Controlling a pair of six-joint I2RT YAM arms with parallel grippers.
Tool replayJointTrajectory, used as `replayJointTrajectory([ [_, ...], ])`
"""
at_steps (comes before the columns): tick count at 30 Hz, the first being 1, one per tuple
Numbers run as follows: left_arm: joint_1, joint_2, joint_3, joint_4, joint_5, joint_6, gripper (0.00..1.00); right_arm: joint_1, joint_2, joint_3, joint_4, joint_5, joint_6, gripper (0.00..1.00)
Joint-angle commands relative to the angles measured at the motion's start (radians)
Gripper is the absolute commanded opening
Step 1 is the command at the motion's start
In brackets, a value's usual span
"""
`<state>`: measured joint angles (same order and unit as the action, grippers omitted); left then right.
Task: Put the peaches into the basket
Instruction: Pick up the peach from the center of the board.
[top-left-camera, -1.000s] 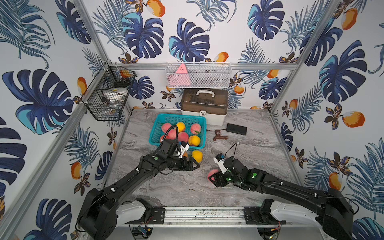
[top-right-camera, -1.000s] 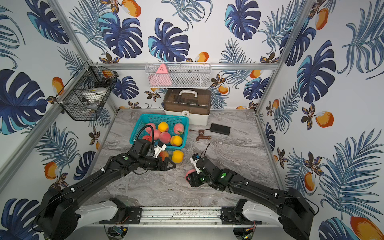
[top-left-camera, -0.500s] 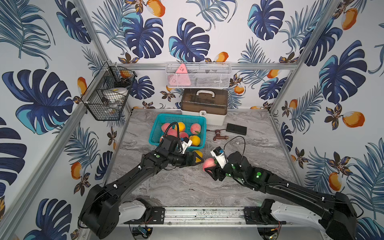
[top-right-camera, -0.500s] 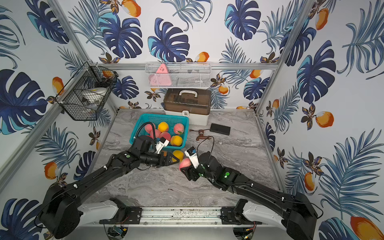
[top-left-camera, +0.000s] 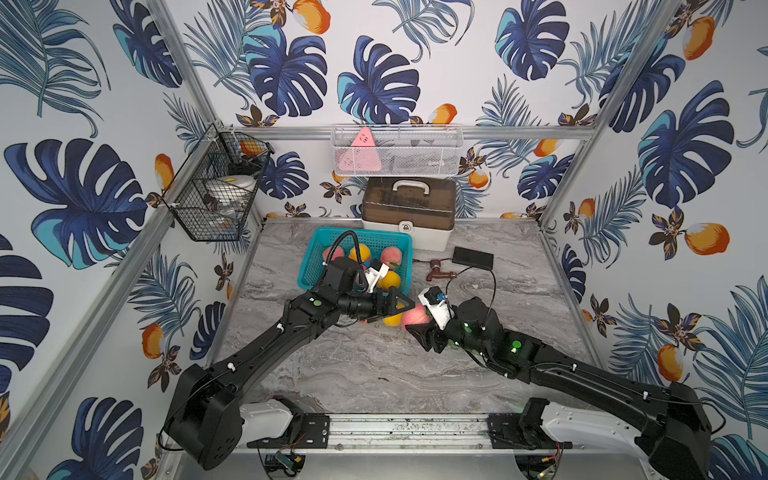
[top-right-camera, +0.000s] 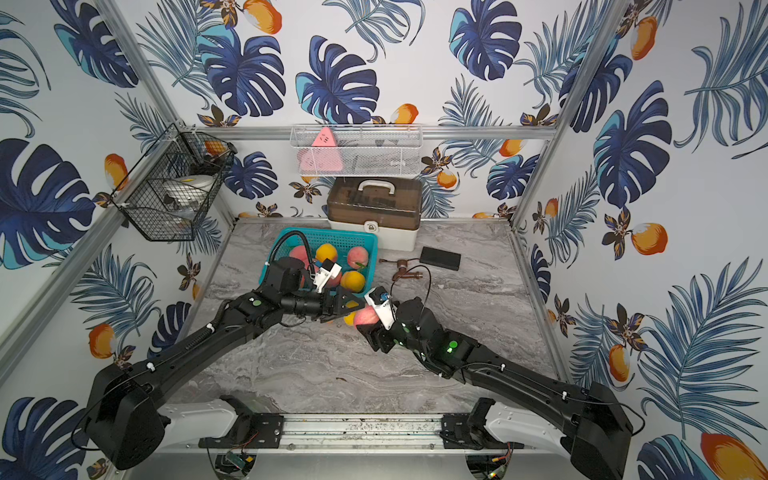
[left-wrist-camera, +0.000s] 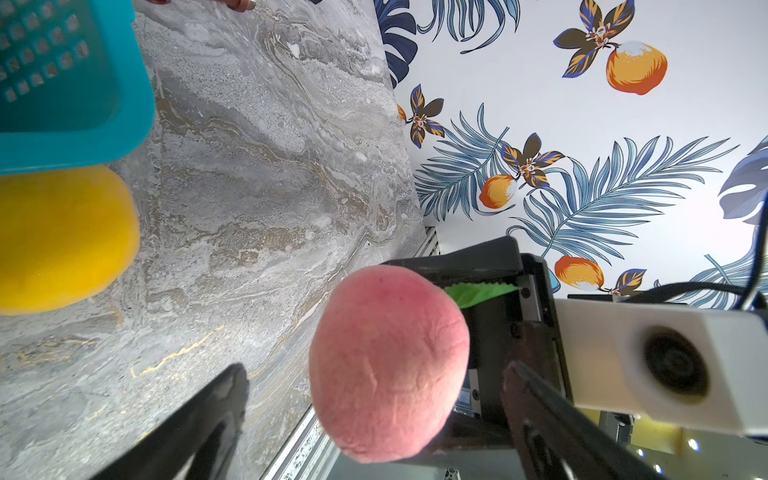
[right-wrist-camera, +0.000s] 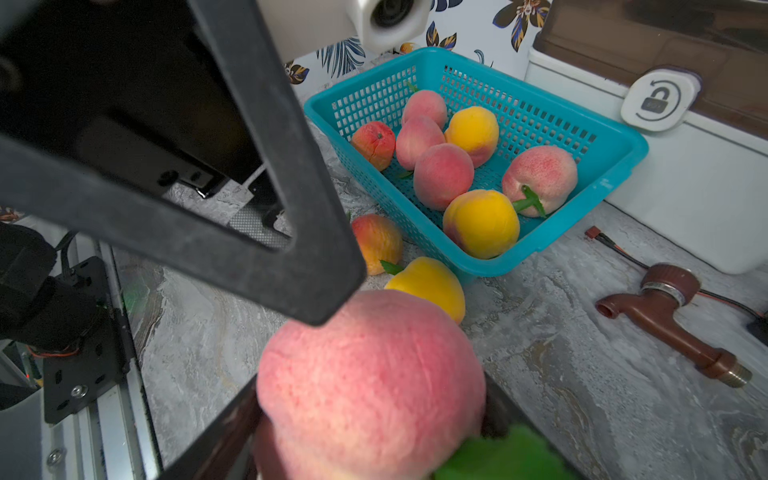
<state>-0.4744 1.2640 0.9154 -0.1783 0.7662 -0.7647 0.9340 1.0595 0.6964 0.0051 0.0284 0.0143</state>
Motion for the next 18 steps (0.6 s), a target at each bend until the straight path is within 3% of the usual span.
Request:
replayJointTrajectory([
  [1, -0.008, -0.003, -0.008, 0.041, 0.024, -0.042, 0.99, 0.000, -0.002, 0.014, 0.048, -0.001, -0.014, 0.66],
  [13, -0.070, 0.033, 0.021, 0.055, 0.015, -0.058, 0.99, 0.000, -0.004, 0.023, 0.068, -0.013, -0.014, 0.67],
  [18, -0.088, 0.051, 0.025, 0.077, 0.016, -0.068, 0.92, 0.000, 0.005, 0.026, 0.071, -0.014, -0.015, 0.67],
])
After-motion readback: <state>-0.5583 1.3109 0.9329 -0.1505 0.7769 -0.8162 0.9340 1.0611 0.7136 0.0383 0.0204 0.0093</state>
